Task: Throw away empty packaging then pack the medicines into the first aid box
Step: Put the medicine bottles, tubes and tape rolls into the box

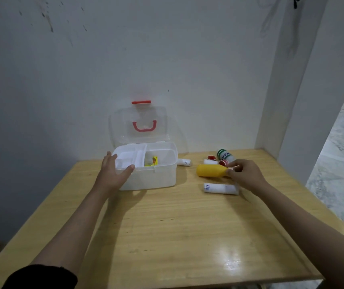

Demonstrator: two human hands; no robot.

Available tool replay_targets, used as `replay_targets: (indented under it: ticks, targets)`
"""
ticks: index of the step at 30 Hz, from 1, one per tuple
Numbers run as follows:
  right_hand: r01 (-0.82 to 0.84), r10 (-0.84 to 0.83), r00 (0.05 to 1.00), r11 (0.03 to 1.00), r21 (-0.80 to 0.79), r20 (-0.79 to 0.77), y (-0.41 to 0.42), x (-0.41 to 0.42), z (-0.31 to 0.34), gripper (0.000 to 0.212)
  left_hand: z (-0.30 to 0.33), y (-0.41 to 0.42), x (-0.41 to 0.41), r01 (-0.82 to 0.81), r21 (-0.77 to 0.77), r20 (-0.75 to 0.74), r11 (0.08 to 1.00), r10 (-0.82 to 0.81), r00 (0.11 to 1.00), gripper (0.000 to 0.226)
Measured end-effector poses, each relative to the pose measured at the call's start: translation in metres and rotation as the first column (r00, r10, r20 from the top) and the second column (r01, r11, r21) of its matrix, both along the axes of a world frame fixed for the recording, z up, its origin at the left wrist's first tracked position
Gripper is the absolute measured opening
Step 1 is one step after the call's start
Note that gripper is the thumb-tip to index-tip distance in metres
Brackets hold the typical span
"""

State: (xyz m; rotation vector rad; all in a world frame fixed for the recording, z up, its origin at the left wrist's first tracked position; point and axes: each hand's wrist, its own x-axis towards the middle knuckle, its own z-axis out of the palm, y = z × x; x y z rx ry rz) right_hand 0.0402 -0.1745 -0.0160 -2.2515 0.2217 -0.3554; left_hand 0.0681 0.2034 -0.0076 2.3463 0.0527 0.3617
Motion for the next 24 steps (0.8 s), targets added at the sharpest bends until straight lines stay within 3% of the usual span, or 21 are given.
replay_targets:
  ticks: [7,11,15,18,24]
  targets:
    - [0.046,-0.078,0.983,0.981,0.189,0.166,0.019,0.005,0.012,0.014,-0.003,0.001,0.001,0.003,-0.029,0.014,1.000,-0.003,1.000,0.081]
    - [-0.049,-0.044,0.969,0.930,0.365,0.243,0.031,0.006,0.034,0.014,-0.004,0.001,0.002,0.011,-0.040,0.011,0.999,-0.011,1.000,0.083]
    - [-0.193,0.057,0.942,0.898,0.395,0.332,0.057,0.009,0.064,0.016,-0.004,0.001,0.000,0.014,-0.041,0.018,0.999,-0.014,1.000,0.083]
    - [-0.256,0.141,0.930,0.911,0.323,0.339,0.083,0.020,0.077,0.016,-0.003,0.000,-0.001,0.019,-0.032,0.022,0.999,-0.019,1.000,0.083]
    - [-0.372,0.367,0.907,0.928,-0.013,0.209,0.134,0.044,0.078,0.017,-0.004,0.003,0.001,0.009,0.073,-0.005,0.997,-0.008,1.000,0.086]
